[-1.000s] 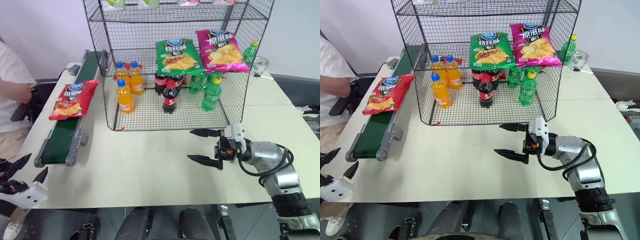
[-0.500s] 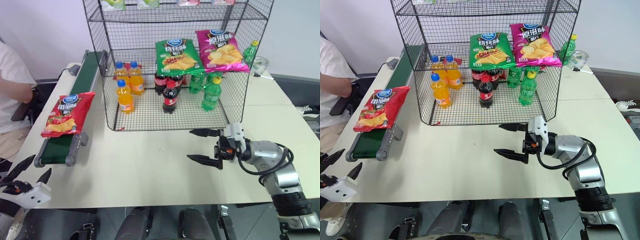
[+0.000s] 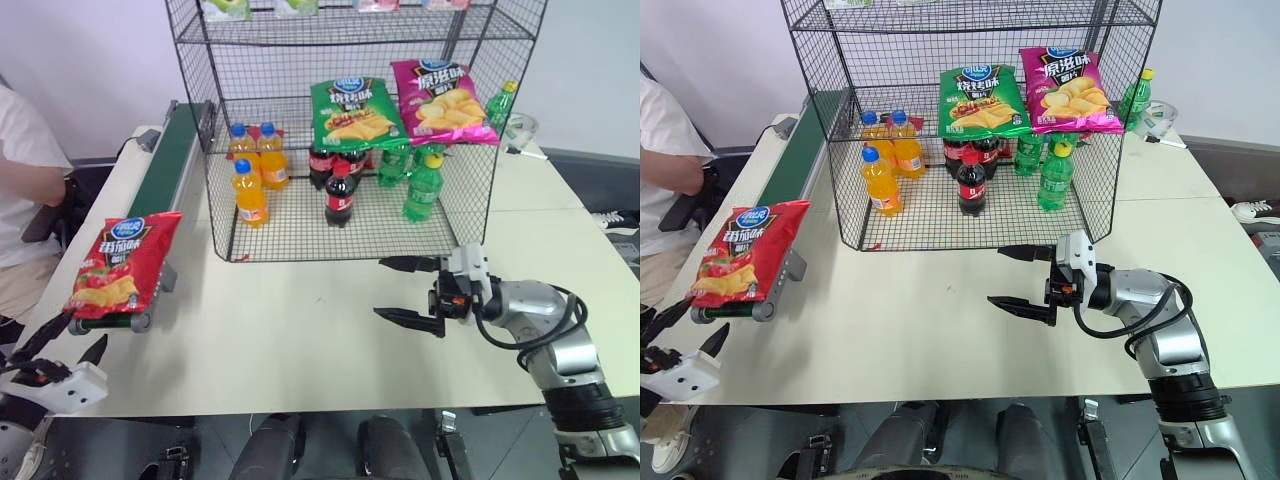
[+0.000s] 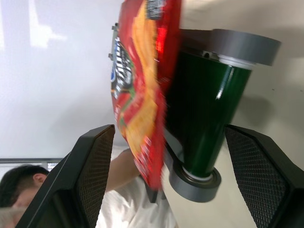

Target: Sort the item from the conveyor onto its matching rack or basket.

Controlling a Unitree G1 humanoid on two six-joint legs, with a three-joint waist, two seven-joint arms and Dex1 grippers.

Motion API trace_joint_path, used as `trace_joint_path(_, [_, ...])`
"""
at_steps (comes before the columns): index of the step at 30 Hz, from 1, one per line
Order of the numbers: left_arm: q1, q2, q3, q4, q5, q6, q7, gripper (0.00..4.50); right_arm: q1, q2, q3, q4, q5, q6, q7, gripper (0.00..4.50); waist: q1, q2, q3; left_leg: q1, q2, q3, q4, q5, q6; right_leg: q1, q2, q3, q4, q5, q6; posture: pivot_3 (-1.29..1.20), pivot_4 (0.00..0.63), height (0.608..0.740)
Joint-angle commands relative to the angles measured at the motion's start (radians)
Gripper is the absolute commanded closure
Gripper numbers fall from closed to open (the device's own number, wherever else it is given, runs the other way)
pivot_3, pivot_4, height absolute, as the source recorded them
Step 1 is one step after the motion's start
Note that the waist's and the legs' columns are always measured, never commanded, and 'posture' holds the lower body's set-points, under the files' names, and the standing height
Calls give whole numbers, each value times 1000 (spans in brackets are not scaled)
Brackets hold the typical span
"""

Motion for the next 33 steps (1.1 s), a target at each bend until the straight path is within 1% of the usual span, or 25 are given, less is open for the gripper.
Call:
trace_joint_path(1, [-7, 16, -5, -23, -21, 10, 7, 702, 7, -6, -14, -24, -3, -27, 5, 0, 0, 0, 0, 0, 0, 0, 0, 0, 0, 0, 0, 0, 0, 0, 0, 0, 150, 740])
trace_joint_path(12, [-53, 12, -54, -31, -28, 25, -5, 702, 16, -7, -16, -21, -6, -38, 1, 0, 0, 0, 0, 0, 0, 0, 0, 1, 1, 0, 0, 0, 1, 0, 0, 0, 150, 740])
trace_joint_path(13, [-58, 11, -57, -31, -32, 27, -7, 1204, 15, -5, -16, -20, -6, -38, 0, 0, 0, 0, 0, 0, 0, 0, 0, 1, 2, 0, 0, 0, 1, 0, 0, 0, 150, 740])
trace_joint_path(14, [-62, 11, -58, -32, -35, 27, -6, 1496, 15, -5, -16, -20, -7, -39, 0, 0, 0, 0, 0, 0, 0, 0, 0, 1, 2, 0, 0, 0, 1, 0, 0, 0, 150, 740])
trace_joint_path(15, [-64, 10, -57, -34, -35, 30, -1, 2061, 15, -5, -17, -20, -7, -39, 0, 0, 0, 0, 0, 0, 0, 0, 0, 1, 2, 0, 0, 0, 1, 0, 0, 0, 150, 740])
trace_joint_path(16, [-66, 11, -58, -35, -35, 33, 2, 2464, 15, -5, -17, -20, -7, -39, 0, 0, 0, 0, 0, 0, 0, 0, 0, 1, 2, 0, 0, 0, 1, 0, 0, 0, 150, 740])
trace_joint_path(17, [-67, 12, -59, -35, -34, 34, 4, 3216, 15, -5, -18, -19, -8, -40, 0, 0, 0, 0, 0, 1, 0, 0, 0, 1, 2, 0, 0, 0, 1, 0, 0, 0, 150, 740])
trace_joint_path(18, [-68, 12, -60, -35, -34, 35, 4, 3537, 15, -6, -18, -19, -9, -40, 1, 0, 0, 0, 0, 1, 0, 0, 0, 1, 2, 0, 0, 0, 1, 0, 0, 0, 150, 740])
trace_joint_path(19, [-68, 12, -61, -35, -35, 35, 3, 4164, 15, -6, -18, -18, -10, -40, 1, 0, 0, 0, 0, 1, 0, 0, 0, 1, 2, 0, 0, 0, 2, 0, 0, 0, 150, 740])
trace_joint_path(20, [-69, 12, -61, -34, -38, 35, 3, 4446, 15, -6, -19, -18, -10, -41, 1, 0, 0, 0, 0, 1, 0, 0, 0, 1, 2, 0, 0, 0, 2, 0, 0, 0, 150, 740])
trace_joint_path(27, [-68, 3, -32, -95, -60, 55, 11, 4446, 14, -6, -23, -16, -10, -43, -1, 0, 1, 0, 0, 1, 0, 0, 1, 1, 2, 0, 0, 0, 2, 0, 0, 0, 150, 740])
trace_joint_path(29, [-74, -9, -9, -137, -95, 88, 4, 4446, 16, 2, -37, -16, -3, -46, -16, 0, 1, 0, 0, 1, 0, 0, 1, 1, 2, 0, 0, 0, 2, 0, 0, 0, 150, 740])
trace_joint_path(33, [-85, -20, 41, -269, -100, 142, -2, 4446, 23, 27, -59, -32, 12, -57, -56, 0, 1, 0, 0, 1, 0, 0, 1, 1, 2, 0, 0, 0, 2, 0, 0, 0, 150, 740])
